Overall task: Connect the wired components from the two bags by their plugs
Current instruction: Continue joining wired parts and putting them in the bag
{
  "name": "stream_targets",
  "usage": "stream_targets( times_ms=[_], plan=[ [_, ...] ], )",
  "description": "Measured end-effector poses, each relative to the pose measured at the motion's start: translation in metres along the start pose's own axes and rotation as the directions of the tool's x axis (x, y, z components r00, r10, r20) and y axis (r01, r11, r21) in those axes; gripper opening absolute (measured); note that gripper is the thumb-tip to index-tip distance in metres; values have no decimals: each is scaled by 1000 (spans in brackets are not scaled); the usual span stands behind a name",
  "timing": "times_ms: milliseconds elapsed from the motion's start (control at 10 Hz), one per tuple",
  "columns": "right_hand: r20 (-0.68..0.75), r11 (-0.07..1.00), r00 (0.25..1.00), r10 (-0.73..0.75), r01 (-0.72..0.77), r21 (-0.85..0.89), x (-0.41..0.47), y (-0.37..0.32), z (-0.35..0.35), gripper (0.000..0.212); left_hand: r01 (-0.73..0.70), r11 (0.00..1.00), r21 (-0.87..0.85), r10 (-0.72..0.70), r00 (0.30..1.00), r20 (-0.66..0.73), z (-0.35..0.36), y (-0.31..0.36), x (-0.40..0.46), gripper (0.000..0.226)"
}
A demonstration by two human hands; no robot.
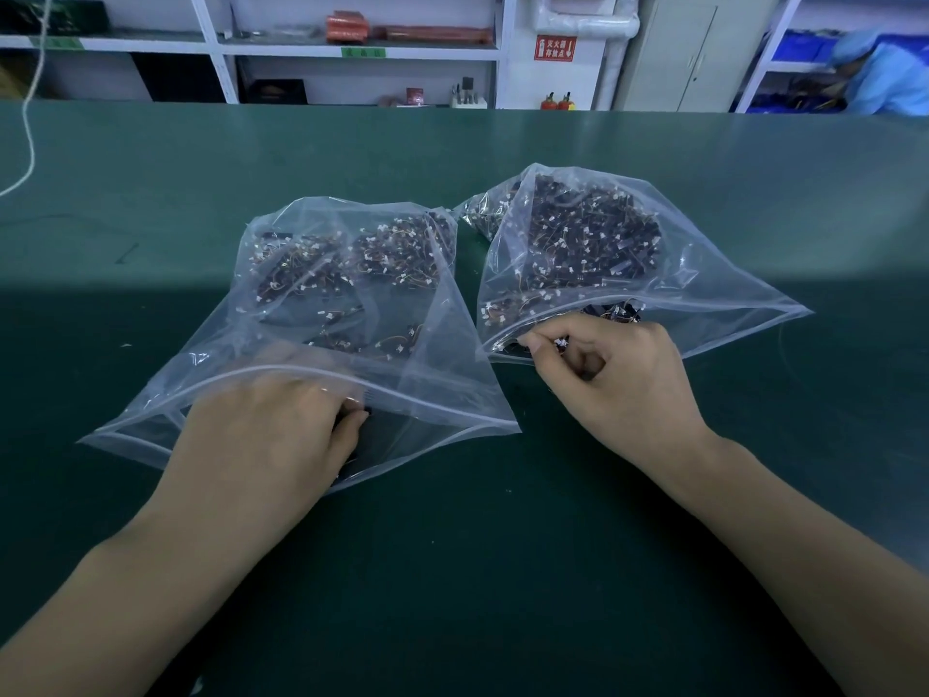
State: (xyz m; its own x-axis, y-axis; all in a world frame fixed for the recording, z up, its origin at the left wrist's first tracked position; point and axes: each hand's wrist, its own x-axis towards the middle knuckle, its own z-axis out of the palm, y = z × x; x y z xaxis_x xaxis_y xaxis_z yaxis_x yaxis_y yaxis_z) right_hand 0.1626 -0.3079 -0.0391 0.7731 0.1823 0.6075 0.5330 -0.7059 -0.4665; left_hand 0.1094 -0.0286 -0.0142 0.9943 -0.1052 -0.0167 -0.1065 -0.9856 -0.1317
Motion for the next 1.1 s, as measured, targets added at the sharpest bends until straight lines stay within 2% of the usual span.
stream_targets(
  times_ms=[200,300,400,500,600,700,800,900,1100],
  plan=[
    [3,1000,1000,-20,20,17,-1,-3,1,11,-63,993,-100,54,995,-85,-7,3,-8,45],
    [4,996,997,-77,76,38,-1,-7,0,13,-151,964,-217,114,978,-174,-16,8,-13,42],
    [5,977,983,-183,181,111,-3,-14,-1,15,-406,886,-222,294,865,-407,-8,8,-12,30],
    [11,934,955,-296,287,212,-7,-22,-3,21,-540,835,-110,403,735,-546,0,14,-14,21],
    [37,877,921,-387,355,325,-13,-32,-3,37,-591,800,-107,391,648,-654,7,17,-15,21],
    [2,865,914,-406,384,324,-15,-36,2,32,-648,717,-257,309,626,-716,9,20,-18,16],
    [-18,869,911,-412,399,294,-15,-33,6,18,-672,630,-390,190,620,-761,8,27,-21,8],
    [-8,862,911,-413,393,320,-15,-32,6,8,-676,593,-438,130,617,-776,6,31,-22,15],
    [-77,831,927,-366,363,421,-14,-37,3,8,-664,583,-468,43,600,-799,4,28,-22,12]
  ],
)
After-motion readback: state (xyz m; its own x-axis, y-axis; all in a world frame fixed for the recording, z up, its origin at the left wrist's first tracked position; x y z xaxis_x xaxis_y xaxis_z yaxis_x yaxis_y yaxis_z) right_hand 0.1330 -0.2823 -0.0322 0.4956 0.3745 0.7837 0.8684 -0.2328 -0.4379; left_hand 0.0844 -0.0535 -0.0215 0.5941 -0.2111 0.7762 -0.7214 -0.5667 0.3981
